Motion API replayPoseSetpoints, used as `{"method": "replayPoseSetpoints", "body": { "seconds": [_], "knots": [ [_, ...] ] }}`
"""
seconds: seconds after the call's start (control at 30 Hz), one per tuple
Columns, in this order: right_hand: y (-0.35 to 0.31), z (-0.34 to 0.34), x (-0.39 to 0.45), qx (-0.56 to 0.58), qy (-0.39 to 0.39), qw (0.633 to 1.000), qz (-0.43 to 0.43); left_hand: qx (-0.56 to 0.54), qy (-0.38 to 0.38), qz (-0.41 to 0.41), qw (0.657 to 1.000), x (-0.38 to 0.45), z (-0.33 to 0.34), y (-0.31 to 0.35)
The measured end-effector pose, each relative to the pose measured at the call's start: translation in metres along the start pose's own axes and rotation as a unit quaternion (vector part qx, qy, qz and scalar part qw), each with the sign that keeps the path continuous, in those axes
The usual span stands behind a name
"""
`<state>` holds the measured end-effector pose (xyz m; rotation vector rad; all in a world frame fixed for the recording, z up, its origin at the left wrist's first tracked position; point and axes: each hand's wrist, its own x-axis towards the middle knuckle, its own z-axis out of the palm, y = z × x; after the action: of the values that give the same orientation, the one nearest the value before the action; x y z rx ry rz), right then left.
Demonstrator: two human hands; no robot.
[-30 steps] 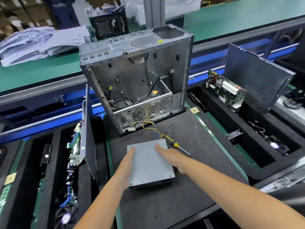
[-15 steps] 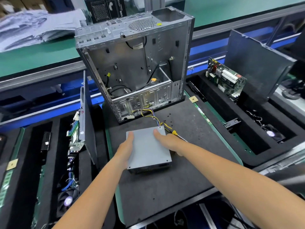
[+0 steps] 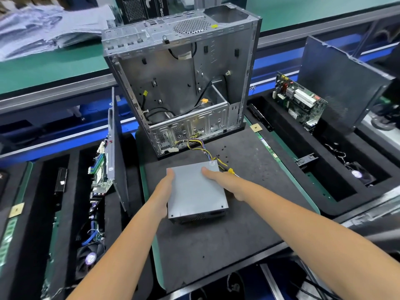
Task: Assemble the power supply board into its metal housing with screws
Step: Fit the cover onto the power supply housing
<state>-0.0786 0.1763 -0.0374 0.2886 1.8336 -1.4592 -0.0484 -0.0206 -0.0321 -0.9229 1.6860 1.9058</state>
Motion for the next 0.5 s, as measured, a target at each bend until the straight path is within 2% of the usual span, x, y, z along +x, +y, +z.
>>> {"method": "replayPoseSetpoints", "body": {
  "seconds": [0.5],
  "knots": [
    [0.009, -0.008, 0.007, 0.075, -0.031, 0.996, -0.036, -0.134, -0.107, -0.011, 0.985, 0.012, -0.014, -0.009]
  ]
}}
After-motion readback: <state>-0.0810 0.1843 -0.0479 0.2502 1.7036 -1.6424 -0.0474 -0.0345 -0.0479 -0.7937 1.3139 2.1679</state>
